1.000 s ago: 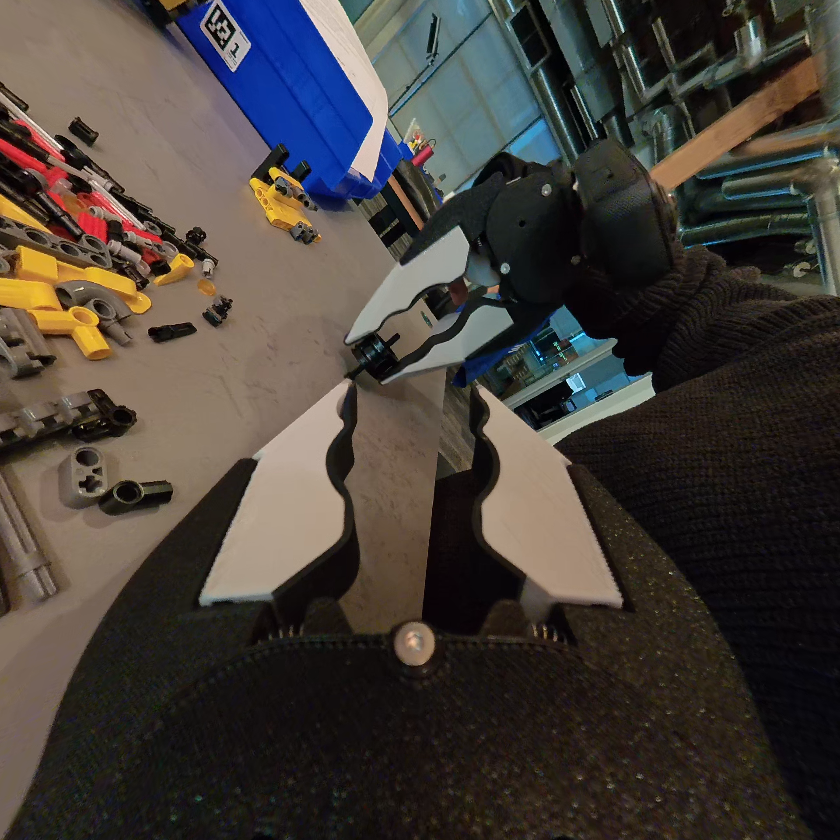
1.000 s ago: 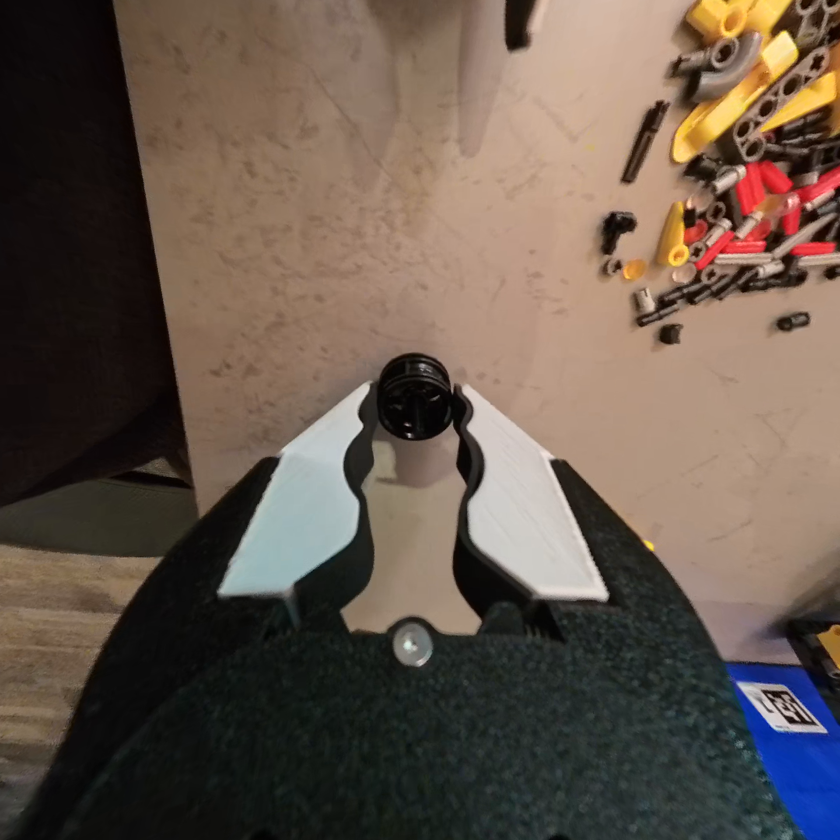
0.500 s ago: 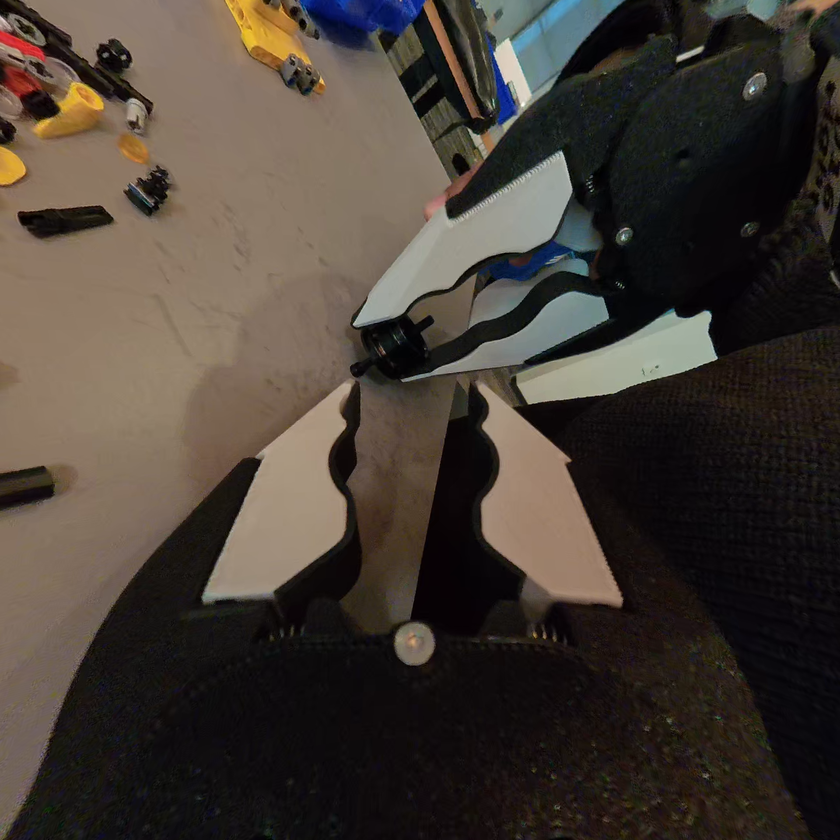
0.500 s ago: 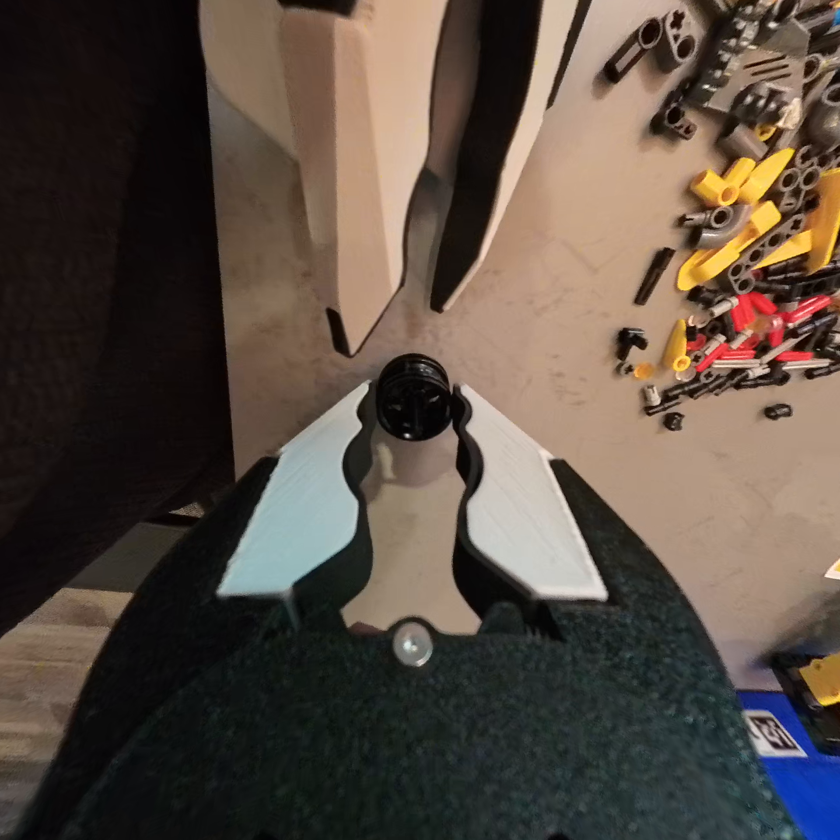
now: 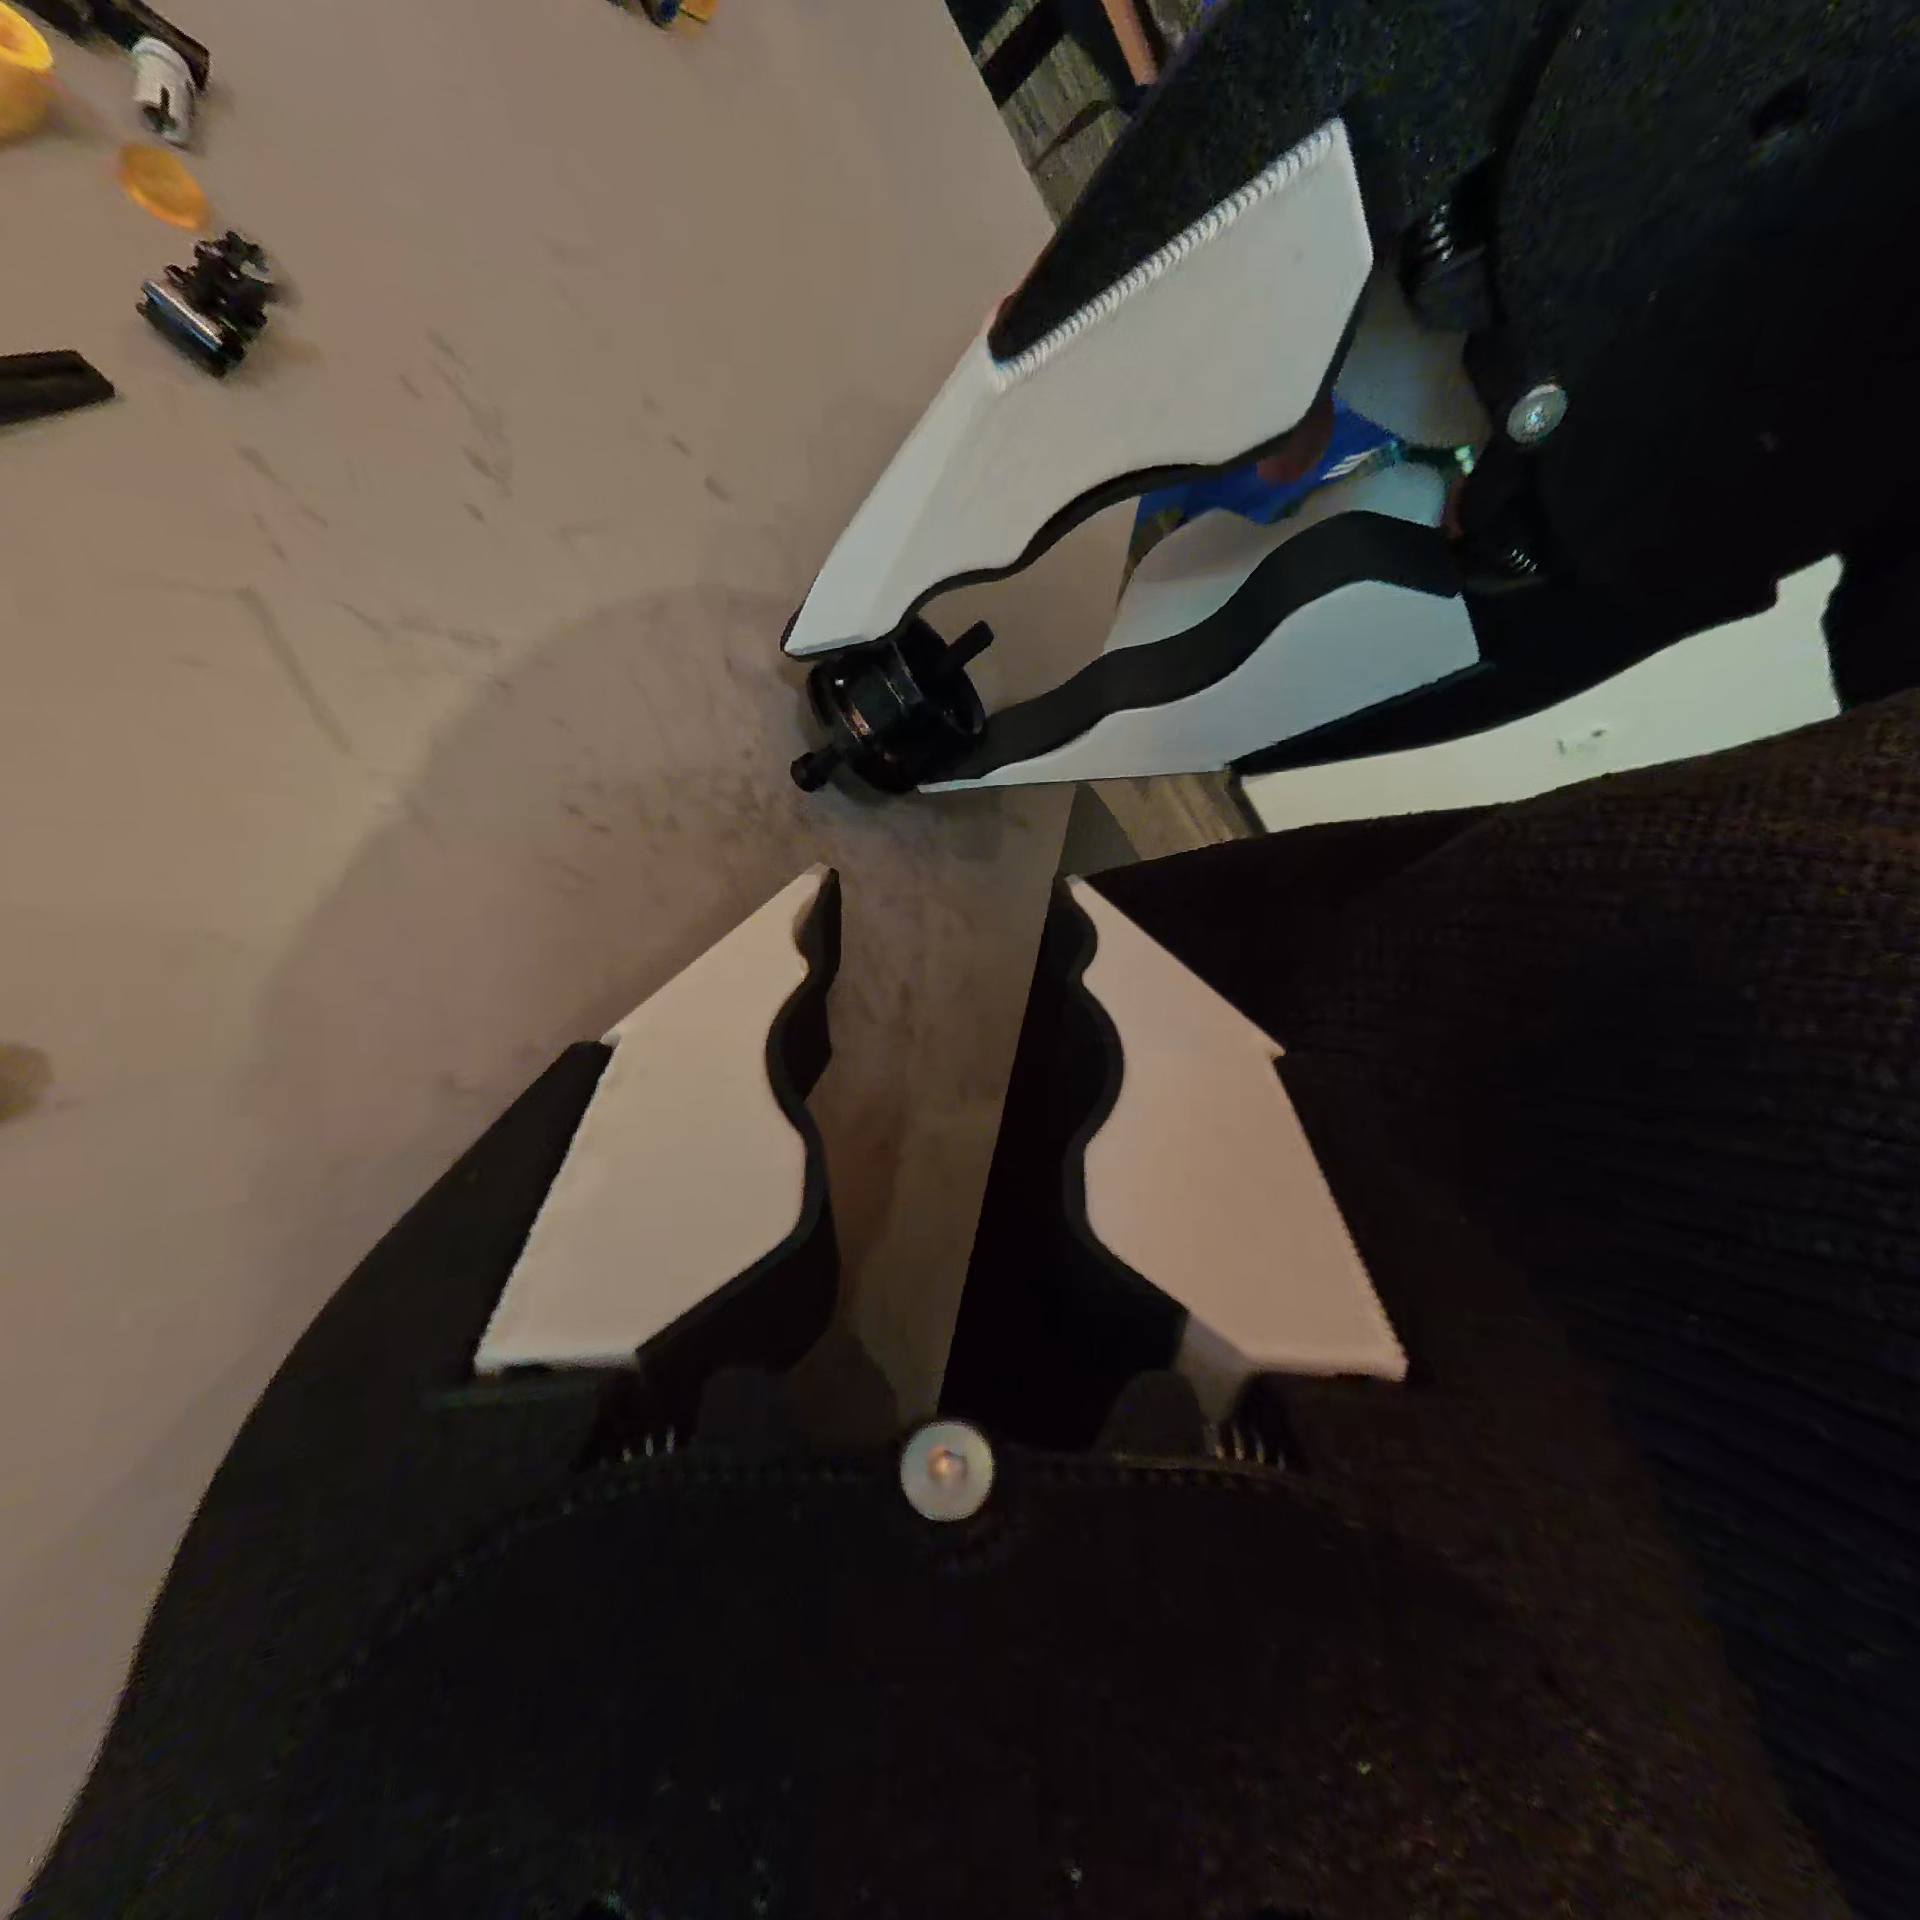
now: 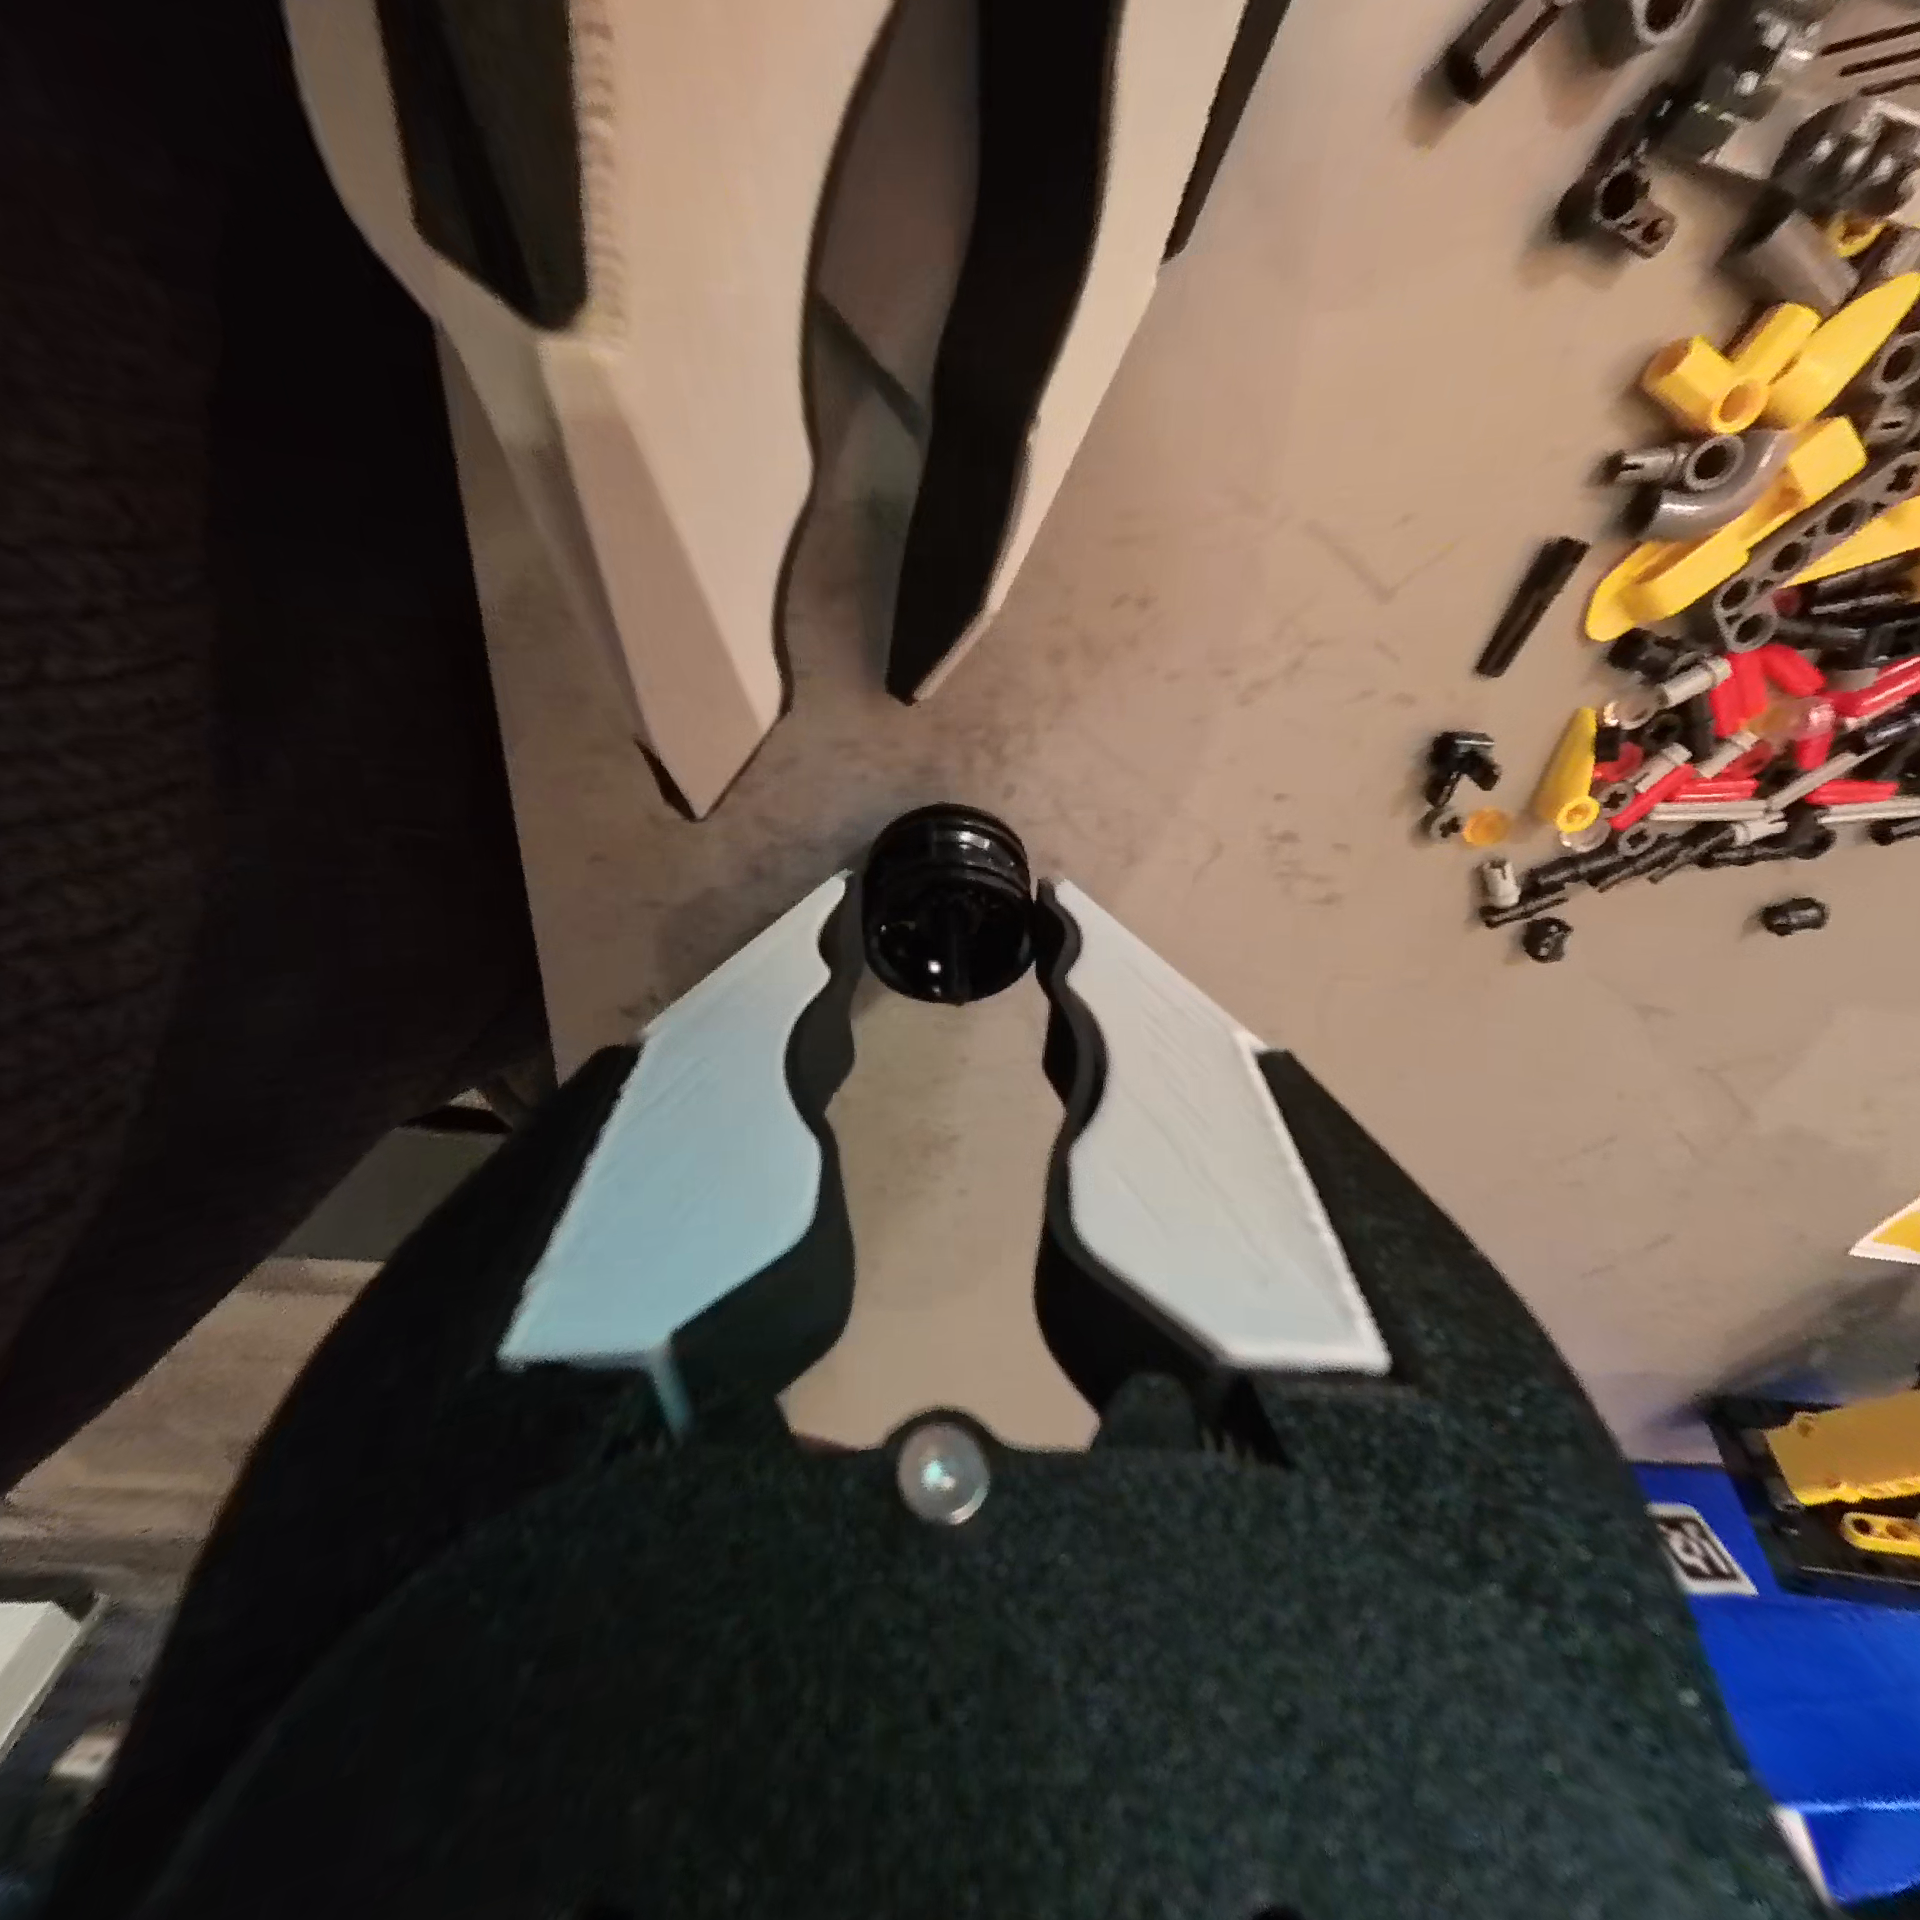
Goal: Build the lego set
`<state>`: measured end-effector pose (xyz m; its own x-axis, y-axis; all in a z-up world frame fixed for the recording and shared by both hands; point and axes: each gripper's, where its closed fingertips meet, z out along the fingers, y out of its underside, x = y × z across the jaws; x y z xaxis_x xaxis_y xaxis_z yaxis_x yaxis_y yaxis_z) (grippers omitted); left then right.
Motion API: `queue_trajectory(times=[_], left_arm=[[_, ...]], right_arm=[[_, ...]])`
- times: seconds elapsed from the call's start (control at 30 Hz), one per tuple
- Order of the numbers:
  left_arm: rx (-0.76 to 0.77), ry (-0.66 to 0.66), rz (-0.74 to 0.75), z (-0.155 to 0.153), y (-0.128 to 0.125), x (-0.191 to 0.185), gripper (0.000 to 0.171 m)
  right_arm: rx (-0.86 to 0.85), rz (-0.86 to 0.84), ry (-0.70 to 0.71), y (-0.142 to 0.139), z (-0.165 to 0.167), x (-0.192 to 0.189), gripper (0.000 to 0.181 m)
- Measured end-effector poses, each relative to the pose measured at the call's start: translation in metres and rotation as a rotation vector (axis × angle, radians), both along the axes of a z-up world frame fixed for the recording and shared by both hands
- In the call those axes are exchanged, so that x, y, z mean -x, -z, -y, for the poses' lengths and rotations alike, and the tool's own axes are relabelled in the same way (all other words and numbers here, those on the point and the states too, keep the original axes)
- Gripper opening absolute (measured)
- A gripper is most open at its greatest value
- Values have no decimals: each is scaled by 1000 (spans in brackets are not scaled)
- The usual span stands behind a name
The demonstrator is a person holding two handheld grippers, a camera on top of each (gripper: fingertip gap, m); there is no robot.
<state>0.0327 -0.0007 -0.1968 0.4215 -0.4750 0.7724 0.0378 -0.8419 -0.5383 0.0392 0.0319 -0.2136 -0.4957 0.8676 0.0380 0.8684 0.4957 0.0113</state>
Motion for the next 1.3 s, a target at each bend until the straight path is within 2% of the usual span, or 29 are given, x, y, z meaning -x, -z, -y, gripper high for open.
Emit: queue_trajectory(times=[0.33, 0.53, 0.63, 0.7, 0.8, 0.9, 1.0, 1.1, 1.17, 1.27, 1.3], left_arm=[[15, 5, 59, 2, -5, 4, 36], [16, 15, 78, 3, -8, 4, 39], [13, 2, 109, 1, -11, 6, 43], [1, -32, 141, -4, -16, 10, 50], [-45, -136, 211, -19, -28, 25, 61], [-107, -235, 249, -31, -38, 40, 63], [-161, -272, 235, -37, -42, 41, 62], [-194, -293, 238, -45, -47, 35, 62], [-209, -312, 226, -52, -47, 32, 57], [-241, -338, 146, -61, -45, 32, 22], [-271, -352, 121, -63, -46, 34, 16]], right_arm=[[-14, 40, 14, 2, 2, 3, 32], [36, -44, 32, 1, 1, 3, 32], [-4, -176, 14, -1, -11, 6, 33], [-17, -329, 0, -11, -15, 16, 33], [2, -585, 11, -33, -15, 34, 33], [-53, -791, -23, -51, -19, 43, 33], [-171, -909, -55, -57, -29, 49, 33], [-238, -957, -81, -54, -33, 53, 33], [-249, -992, -77, -55, -34, 58, 33], [-236, -1046, -66, -60, -33, 65, 33], [-242, -1064, -66, -63, -34, 67, 33]])
